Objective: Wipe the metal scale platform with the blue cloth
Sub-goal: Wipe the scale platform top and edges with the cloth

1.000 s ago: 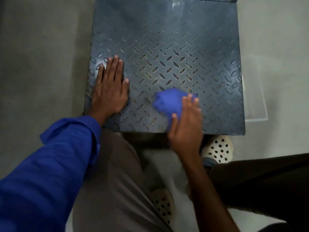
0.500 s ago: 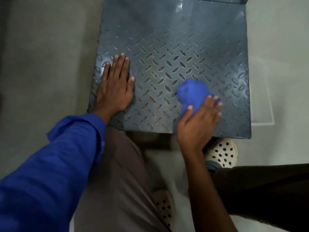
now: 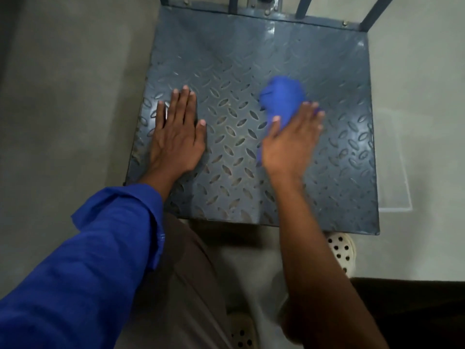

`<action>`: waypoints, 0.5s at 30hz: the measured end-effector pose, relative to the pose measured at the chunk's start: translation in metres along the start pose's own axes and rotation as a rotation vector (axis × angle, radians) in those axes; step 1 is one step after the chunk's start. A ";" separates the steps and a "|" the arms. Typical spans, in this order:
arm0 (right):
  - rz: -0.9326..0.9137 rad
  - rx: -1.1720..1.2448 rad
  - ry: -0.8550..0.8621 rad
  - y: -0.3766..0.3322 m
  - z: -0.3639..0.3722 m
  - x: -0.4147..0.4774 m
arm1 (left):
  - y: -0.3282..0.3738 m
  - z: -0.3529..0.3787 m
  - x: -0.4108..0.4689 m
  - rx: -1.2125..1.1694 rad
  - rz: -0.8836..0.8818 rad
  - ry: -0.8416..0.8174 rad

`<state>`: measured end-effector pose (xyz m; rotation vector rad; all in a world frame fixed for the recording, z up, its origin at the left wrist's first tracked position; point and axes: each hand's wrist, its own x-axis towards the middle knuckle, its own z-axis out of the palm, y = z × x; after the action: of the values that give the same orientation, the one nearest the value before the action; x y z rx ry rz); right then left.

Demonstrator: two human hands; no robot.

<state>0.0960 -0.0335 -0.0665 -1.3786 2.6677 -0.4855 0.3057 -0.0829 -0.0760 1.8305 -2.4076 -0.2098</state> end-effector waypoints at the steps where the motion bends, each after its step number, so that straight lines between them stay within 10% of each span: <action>1: -0.158 0.012 -0.023 -0.009 0.002 -0.016 | 0.003 0.000 0.007 0.007 -0.015 -0.008; 5: -0.634 0.018 -0.181 0.005 0.002 -0.011 | 0.010 0.003 0.031 0.041 -0.023 -0.023; 12: 0.049 0.006 0.006 0.006 0.003 0.075 | 0.017 0.005 0.055 0.033 -0.069 -0.005; 15: -0.416 0.070 -0.078 -0.032 0.010 0.039 | 0.017 0.007 0.071 0.032 -0.091 -0.001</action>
<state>0.1002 -0.0846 -0.0630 -1.8930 2.2776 -0.5399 0.2693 -0.1463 -0.0794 1.9562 -2.3436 -0.1803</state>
